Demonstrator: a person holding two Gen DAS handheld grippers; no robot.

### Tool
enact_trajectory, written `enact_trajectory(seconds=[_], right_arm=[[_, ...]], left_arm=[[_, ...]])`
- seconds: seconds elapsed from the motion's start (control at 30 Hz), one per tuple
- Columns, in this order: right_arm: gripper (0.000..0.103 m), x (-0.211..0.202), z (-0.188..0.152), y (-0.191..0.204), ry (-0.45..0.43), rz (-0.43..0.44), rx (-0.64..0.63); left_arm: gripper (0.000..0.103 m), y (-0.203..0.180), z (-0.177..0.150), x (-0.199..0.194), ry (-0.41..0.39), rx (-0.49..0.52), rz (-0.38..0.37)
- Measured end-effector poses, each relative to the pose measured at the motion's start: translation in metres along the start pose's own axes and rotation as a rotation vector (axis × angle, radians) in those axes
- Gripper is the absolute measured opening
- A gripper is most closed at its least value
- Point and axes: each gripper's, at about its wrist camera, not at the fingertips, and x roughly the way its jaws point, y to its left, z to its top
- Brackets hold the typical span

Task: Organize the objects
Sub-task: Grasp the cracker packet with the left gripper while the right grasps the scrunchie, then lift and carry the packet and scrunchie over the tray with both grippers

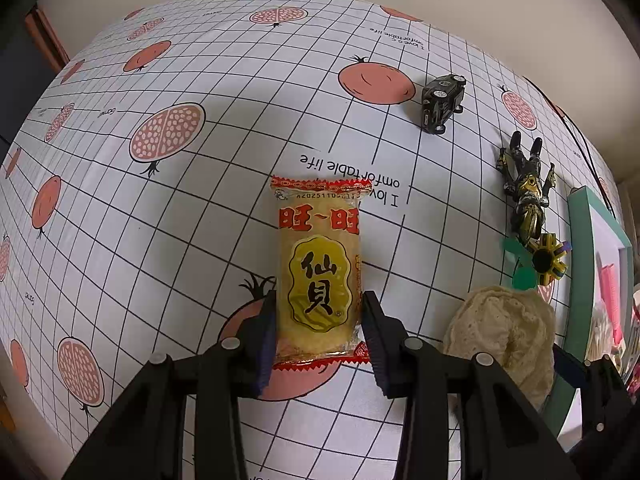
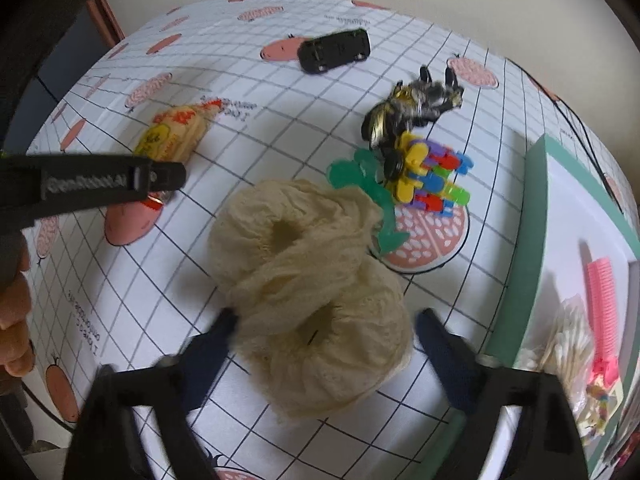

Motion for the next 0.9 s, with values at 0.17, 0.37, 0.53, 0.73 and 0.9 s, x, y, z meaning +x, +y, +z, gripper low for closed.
enact_trajectory(seconds=[0.17,0.37,0.53,0.73,0.9], right_arm=[[0.044,-0.007,0.005,-0.008,-0.006,0.028,0.033],[0.024,-0.005,0.008,-0.02,-0.002,0.06,0.026],[0.021,-0.022,0.005,-0.014,-0.032,0.078,0.028],[0.021,-0.051,0.014,-0.016,-0.109,0.101,0.032],[0.021,-0.079,0.021,-0.019,-0.188,0.112,0.05]], left_arm=[[0.041,-0.007,0.004,0.004,-0.001,-0.005,0.001],[0.041,-0.015,0.009,0.01,0.002,-0.003,0.007],[0.038,-0.017,0.012,0.012,0.003,-0.013,0.017],[0.037,-0.014,0.011,0.001,-0.014,-0.054,0.004],[0.037,-0.009,0.011,-0.02,-0.062,-0.12,-0.04]])
